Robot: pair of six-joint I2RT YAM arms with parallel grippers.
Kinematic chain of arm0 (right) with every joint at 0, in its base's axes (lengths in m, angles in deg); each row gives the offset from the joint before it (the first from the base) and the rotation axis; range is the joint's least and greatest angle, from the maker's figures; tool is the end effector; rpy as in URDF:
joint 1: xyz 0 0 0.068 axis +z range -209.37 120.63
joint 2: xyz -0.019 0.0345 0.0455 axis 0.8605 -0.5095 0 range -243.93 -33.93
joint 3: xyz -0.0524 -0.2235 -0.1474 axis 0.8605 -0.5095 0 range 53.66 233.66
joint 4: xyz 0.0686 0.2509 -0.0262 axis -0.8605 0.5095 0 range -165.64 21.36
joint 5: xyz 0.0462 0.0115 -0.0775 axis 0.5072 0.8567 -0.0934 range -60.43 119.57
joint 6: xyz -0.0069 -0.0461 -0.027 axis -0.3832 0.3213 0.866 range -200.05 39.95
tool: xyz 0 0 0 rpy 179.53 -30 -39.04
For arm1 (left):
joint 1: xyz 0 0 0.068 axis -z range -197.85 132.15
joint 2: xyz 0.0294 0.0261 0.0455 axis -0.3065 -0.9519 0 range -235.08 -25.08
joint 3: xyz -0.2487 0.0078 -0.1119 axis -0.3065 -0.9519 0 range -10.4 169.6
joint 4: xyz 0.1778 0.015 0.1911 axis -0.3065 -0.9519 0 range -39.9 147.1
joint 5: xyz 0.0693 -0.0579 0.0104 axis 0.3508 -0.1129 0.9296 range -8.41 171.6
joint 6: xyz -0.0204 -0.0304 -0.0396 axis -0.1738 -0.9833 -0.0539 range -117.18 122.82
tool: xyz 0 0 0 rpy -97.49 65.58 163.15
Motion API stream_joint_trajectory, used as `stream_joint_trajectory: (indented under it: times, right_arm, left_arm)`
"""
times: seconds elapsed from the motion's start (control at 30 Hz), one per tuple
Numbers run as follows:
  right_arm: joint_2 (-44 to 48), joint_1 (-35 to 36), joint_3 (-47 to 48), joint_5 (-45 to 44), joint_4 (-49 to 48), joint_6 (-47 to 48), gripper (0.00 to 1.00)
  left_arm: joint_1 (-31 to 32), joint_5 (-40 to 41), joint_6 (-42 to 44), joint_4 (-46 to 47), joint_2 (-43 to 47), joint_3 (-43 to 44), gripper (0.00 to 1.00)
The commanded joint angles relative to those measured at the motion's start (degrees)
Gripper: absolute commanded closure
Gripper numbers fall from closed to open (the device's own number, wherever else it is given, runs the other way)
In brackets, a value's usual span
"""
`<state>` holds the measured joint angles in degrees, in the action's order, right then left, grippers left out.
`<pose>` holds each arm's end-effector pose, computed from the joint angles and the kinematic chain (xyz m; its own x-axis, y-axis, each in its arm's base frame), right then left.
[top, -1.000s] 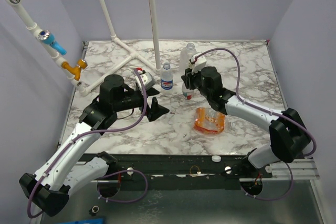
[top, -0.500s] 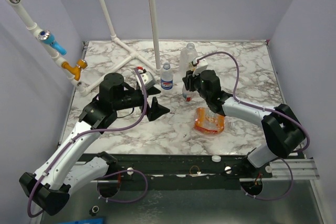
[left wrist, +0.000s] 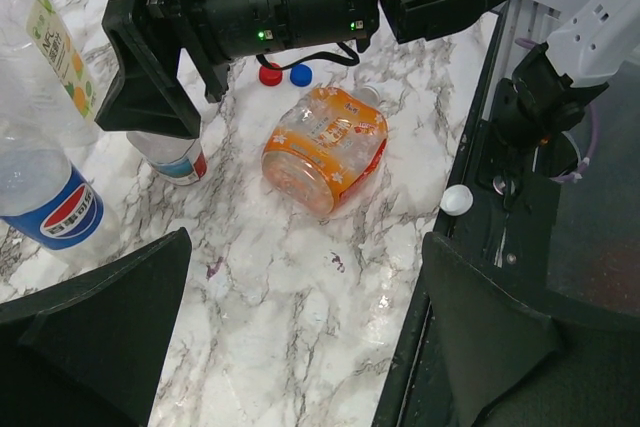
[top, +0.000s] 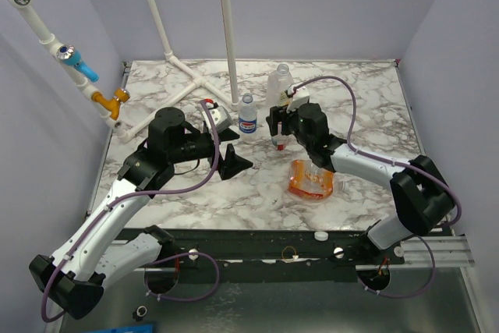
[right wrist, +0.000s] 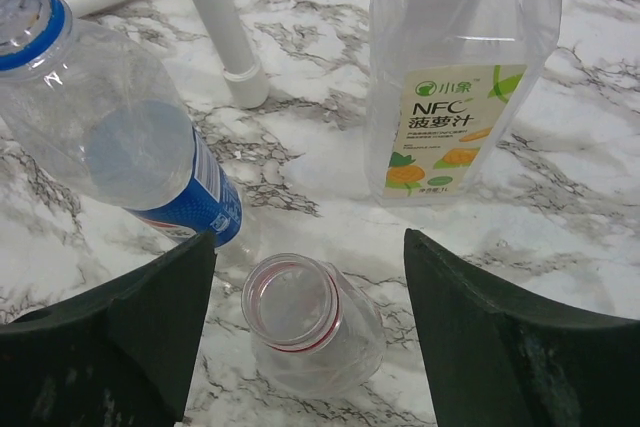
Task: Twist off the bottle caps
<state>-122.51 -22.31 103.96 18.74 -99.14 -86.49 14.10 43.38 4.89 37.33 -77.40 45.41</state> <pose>0.2819 0.2046 0.2450 -0.2523 -0.0525 -0.9662 -0.4214 0.9048 0.0609 0.1558 -0.1231 0.3687 -0.2046 0.1610 -0.9655 0.9276 0.3470 -0.1387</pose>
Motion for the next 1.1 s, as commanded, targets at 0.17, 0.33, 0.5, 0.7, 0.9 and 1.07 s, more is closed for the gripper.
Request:
stream_joint_trajectory:
  times: [0.17,0.33,0.5,0.7,0.9,1.07]
  right_arm:
    - [4.7,-0.1,2.2,0.9,2.7,-0.8,0.14]
    - [9.2,-0.1,2.6,0.1,9.9,-7.3,0.05]
    - [12.9,-0.1,8.2,-9.2,35.7,-27.0,0.0]
    - [16.4,-0.1,8.2,-11.1,69.1,-53.7,0.0]
    - [24.3,-0.3,-1.2,-10.9,72.7,-66.5,0.0]
    - [26.4,-1.1,-4.3,-11.5,74.9,-72.8,0.0]
  left_arm:
    - [0.0,-2.2,0.4,0.5,-0.2,1.8,0.01]
    - [0.0,-2.0,0.4,0.5,-0.1,1.9,0.01]
    - [0.0,-1.7,0.6,0.5,-0.2,2.2,0.01]
    - [0.0,-2.0,0.8,0.5,-0.3,2.3,0.01]
    - [0.0,-3.3,-0.5,1.3,-0.4,1.9,0.01]
    - [0.0,-3.6,-0.7,1.3,-0.5,2.3,0.01]
